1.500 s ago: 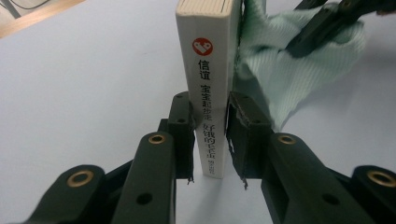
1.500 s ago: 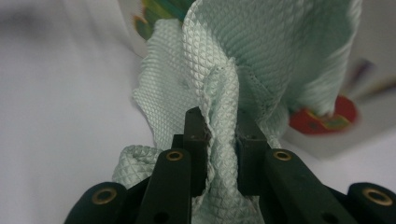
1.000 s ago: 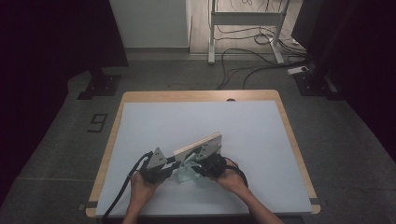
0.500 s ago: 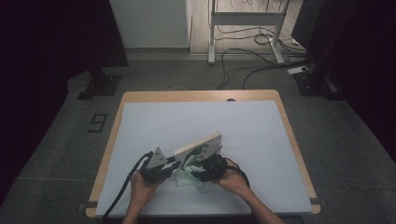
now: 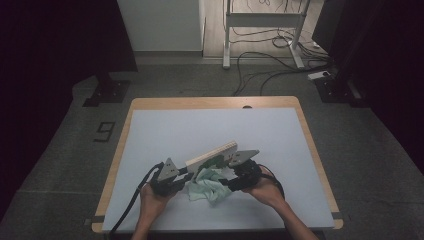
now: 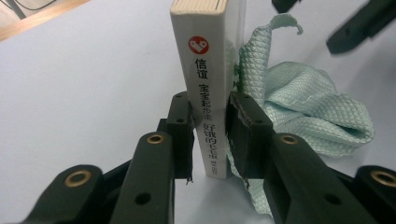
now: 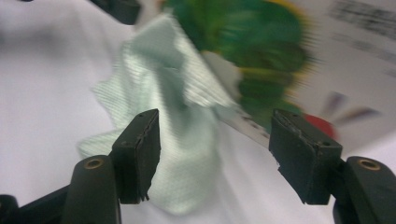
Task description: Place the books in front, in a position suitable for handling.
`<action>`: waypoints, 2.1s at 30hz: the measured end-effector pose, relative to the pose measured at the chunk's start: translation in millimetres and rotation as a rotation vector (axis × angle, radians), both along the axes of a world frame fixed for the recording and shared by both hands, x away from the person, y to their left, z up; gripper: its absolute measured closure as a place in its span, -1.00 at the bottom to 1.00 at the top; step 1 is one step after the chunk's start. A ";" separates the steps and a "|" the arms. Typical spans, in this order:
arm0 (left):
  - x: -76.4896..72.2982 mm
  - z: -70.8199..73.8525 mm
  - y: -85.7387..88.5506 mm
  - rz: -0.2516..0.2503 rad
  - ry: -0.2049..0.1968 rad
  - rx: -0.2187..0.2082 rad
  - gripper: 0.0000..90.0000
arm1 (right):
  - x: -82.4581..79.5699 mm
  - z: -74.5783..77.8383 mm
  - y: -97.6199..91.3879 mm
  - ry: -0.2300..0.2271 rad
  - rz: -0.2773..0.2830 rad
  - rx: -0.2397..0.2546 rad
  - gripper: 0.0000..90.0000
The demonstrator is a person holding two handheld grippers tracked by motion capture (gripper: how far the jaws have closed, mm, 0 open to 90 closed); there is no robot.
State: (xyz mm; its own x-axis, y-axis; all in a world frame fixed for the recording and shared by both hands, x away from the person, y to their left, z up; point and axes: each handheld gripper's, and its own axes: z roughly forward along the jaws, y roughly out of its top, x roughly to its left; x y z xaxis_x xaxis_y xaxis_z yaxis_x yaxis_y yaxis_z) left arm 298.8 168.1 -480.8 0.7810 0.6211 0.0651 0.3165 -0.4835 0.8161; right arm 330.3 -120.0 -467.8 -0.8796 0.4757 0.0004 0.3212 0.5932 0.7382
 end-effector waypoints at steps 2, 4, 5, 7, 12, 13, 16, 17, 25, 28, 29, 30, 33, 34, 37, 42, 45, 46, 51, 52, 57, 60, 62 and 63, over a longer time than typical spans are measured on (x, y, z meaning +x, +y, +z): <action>-0.4 0.0 -0.3 -0.002 -0.001 0.001 0.57 | 4.7 0.8 -10.4 -0.008 -0.032 0.001 -0.29; -0.5 0.0 -0.4 -0.002 -0.001 0.002 0.57 | 9.6 1.9 -19.2 -0.013 -0.061 0.009 -0.30; -0.7 0.0 -0.5 -0.002 -0.001 0.003 0.57 | 11.5 2.4 -22.2 -0.018 -0.072 0.014 -0.31; -1.1 0.1 -0.7 -0.004 0.000 0.003 0.57 | 17.7 3.3 -29.8 -0.030 -0.103 0.031 -0.34; -2.2 0.5 -0.9 -0.010 0.005 0.002 0.57 | 33.8 1.0 -39.5 -0.037 -0.135 0.051 -0.41; -2.4 0.5 -1.0 -0.011 0.006 0.001 0.57 | 37.3 0.1 -40.2 -0.032 -0.137 0.059 -0.43; -2.1 0.5 -0.9 -0.012 0.009 0.000 0.57 | 47.7 -3.0 -38.5 -0.026 -0.116 0.080 -0.47; -2.1 0.5 -0.9 -0.011 0.009 0.001 0.57 | 50.4 -3.7 -37.0 -0.024 -0.110 0.087 -0.47; -1.3 0.1 -0.8 -0.011 0.019 0.000 0.56 | 63.2 -4.7 -28.8 -0.025 -0.037 0.134 -0.28; -1.2 -0.1 -1.0 -0.009 0.020 0.000 0.54 | 61.0 -3.6 -28.5 -0.040 -0.032 0.136 -0.13; -1.1 -0.2 -1.1 -0.008 0.021 -0.001 0.53 | 59.4 -3.3 -28.6 -0.049 -0.038 0.129 -0.08; -1.0 -0.3 -1.2 -0.010 0.025 -0.004 0.52 | 58.3 -3.2 -29.5 -0.058 -0.041 0.123 -0.04; -2.3 -0.2 -1.5 -0.006 0.034 0.000 0.44 | 56.2 -4.0 -32.5 -0.061 -0.053 0.135 0.04; -3.2 -0.1 -1.3 -0.002 0.036 0.003 0.38 | 55.5 -4.3 -33.2 -0.061 -0.056 0.138 0.06; -7.0 1.0 1.2 0.006 0.049 0.000 0.19 | 54.9 -4.2 -33.6 -0.061 -0.066 0.139 0.10; -21.1 4.3 8.1 -0.003 0.086 0.005 -0.16 | 52.0 -4.0 -33.9 -0.066 -0.075 0.135 0.12; -31.5 2.9 8.4 -0.017 0.106 -0.011 -0.25 | 49.1 -3.5 -34.7 -0.060 -0.086 0.134 0.13; -34.2 1.3 7.2 -0.026 0.112 -0.018 -0.26 | 48.4 -3.3 -34.7 -0.060 -0.089 0.132 0.13; -40.7 -6.3 -9.3 -0.088 0.125 -0.057 -0.27 | 46.0 -1.8 -33.4 -0.050 -0.105 0.121 0.13; -39.6 -7.3 -12.4 -0.093 0.129 -0.063 -0.27 | 45.5 -1.4 -33.0 -0.050 -0.108 0.117 0.13; -29.9 -17.0 -35.8 -0.131 0.134 -0.047 -0.31 | 44.9 -1.2 -32.8 -0.048 -0.113 0.116 0.13; -26.4 -21.3 -48.9 -0.144 0.125 -0.034 -0.34 | 45.6 -1.2 -32.3 -0.043 -0.118 0.118 0.13; -23.3 -25.8 -56.2 -0.141 0.121 -0.007 -0.34 | 45.9 -1.4 -32.3 -0.042 -0.120 0.121 0.13; -22.2 -27.7 -58.5 -0.134 0.119 0.006 -0.35 | 46.0 -1.5 -32.1 -0.043 -0.121 0.122 0.13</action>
State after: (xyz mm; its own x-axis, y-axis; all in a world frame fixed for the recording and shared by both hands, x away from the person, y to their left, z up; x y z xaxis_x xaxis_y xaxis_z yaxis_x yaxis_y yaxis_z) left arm 276.7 109.6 -508.5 0.8591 0.5110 -0.0297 0.3435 -0.5326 0.7736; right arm 376.3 -152.1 -469.3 -0.8164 0.5768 0.0287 0.3516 0.4571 0.8170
